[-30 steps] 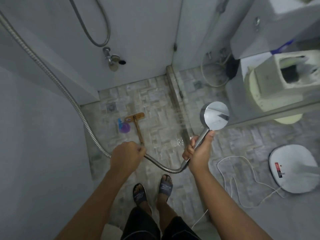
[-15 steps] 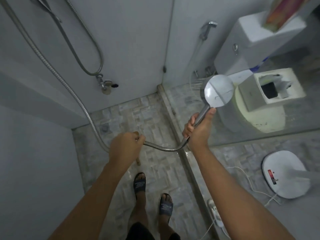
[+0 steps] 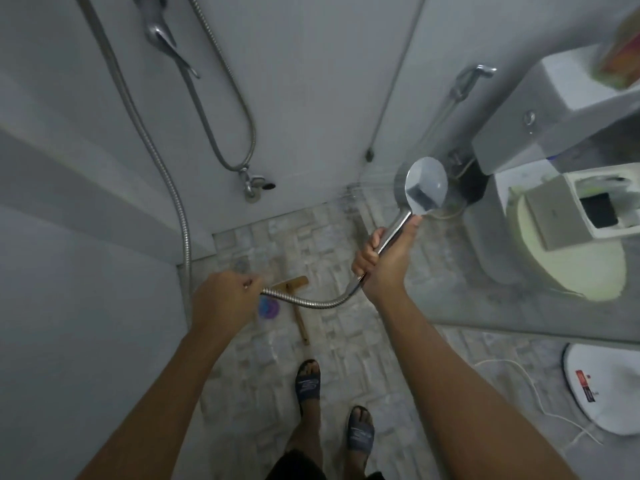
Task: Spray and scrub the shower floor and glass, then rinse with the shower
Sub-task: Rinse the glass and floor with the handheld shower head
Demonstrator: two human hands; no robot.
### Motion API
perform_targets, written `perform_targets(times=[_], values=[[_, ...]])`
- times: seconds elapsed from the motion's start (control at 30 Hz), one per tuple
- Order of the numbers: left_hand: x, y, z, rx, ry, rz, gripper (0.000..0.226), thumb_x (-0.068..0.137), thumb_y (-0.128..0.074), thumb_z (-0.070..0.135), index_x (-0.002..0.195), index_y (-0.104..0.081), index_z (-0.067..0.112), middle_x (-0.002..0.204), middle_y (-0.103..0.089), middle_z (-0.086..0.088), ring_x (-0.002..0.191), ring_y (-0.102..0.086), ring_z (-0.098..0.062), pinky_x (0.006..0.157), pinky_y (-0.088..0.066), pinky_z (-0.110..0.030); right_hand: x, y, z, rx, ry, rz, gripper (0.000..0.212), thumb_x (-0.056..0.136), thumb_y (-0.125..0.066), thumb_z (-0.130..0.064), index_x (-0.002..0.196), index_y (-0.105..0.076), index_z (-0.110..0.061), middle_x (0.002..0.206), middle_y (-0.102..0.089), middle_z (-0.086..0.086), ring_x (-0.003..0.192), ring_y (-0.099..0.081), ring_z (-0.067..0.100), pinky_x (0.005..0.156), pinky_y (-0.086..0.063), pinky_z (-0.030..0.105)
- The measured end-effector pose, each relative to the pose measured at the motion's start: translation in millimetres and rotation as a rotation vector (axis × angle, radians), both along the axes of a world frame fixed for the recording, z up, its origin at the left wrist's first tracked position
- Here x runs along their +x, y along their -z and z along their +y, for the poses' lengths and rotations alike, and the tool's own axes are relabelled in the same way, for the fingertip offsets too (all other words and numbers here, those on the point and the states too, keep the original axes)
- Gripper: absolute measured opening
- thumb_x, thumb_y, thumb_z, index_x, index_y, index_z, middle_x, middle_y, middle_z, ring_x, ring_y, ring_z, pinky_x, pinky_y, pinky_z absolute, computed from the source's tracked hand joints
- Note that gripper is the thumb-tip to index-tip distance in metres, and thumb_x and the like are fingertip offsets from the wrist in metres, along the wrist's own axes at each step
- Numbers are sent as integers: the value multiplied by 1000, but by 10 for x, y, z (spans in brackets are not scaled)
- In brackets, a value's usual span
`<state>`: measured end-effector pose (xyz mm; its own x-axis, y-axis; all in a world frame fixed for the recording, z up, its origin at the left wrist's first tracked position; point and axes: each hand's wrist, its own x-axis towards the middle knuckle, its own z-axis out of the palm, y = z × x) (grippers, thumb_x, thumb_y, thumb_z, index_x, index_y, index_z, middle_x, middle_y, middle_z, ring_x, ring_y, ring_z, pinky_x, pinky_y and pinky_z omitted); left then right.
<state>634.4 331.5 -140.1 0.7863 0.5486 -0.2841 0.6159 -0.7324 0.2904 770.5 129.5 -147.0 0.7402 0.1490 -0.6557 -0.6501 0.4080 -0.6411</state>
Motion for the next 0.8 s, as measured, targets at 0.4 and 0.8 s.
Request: perform_targets(times=[0.4,0.8], values=[[-1107,241,593,-94,-240,166,60,98,-55,35,41,-42,18,46,-47,-2,50,-54,-25,50,-34,-28,-643,484,712,138,-79,123,75,83,-27,-88,60,-37,-17,41,-23,-2,32,-18,12,40,-15,16],[-1532,202,71,-77,-221,135,54,94,-56,36,45,-47,16,48,-50,-3,50,-54,-22,48,-34,-27,-1379,460,150,52,-132,134,76,80,-30,-90,57,-38,-17,43,-23,-2,34,-17,13,41,-14,19]])
